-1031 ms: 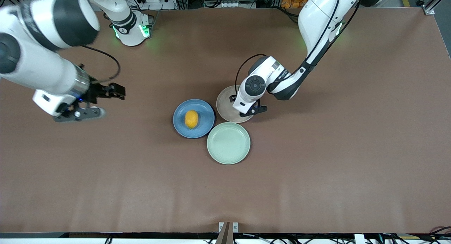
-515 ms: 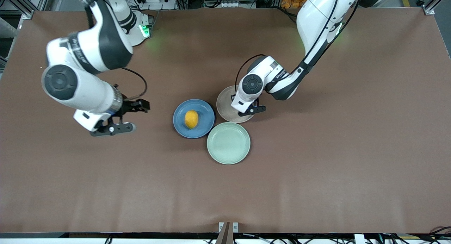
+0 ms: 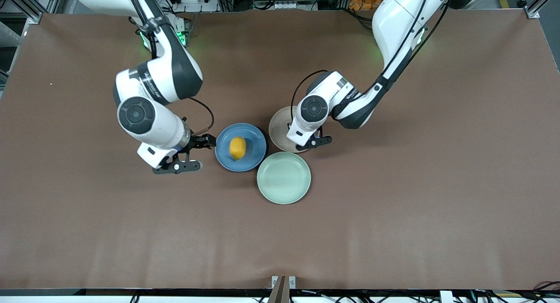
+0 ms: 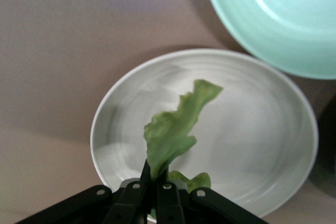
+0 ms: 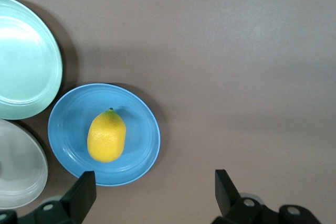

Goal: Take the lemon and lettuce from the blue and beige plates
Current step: 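Lift the lettuce with the left gripper while the right gripper grasps the lemon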

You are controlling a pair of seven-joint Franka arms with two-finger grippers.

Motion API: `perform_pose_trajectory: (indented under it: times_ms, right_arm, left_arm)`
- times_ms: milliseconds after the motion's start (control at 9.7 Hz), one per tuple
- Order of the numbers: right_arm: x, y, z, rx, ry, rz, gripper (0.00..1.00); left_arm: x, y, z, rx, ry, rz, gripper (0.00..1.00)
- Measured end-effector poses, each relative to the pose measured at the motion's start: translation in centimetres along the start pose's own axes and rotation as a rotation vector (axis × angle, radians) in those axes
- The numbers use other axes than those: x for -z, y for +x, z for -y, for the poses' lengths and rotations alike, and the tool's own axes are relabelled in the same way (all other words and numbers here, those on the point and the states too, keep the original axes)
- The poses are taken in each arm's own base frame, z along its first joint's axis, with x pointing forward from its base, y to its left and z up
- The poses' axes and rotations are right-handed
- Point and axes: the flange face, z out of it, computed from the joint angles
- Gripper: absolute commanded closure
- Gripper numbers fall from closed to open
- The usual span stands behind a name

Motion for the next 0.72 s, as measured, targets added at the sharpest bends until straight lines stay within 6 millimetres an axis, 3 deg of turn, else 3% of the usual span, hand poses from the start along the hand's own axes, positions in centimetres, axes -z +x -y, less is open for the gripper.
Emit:
perform_pose_trajectory:
  times_ms: [309, 515, 722]
  right_arm:
    - [-3.5, -0.3, 1.4, -0.022, 0.001, -0.016, 0.0]
    - [-6.7, -1.4, 4.1, -0.061, -0.007, -0.023, 0.0]
    - [-9.5, -2.0, 6.4, -0.078, -0.02, -0.02, 0.0]
  left_arm:
    - [3.7, 2.3, 1.2, 0.014, -0.002, -0.057, 1.0]
    - [6.1, 4.8, 3.4, 0.011, 0.03, -0.151, 1.0]
    - [7.1, 7.4, 5.5, 0.026, 0.048, -0.2, 1.0]
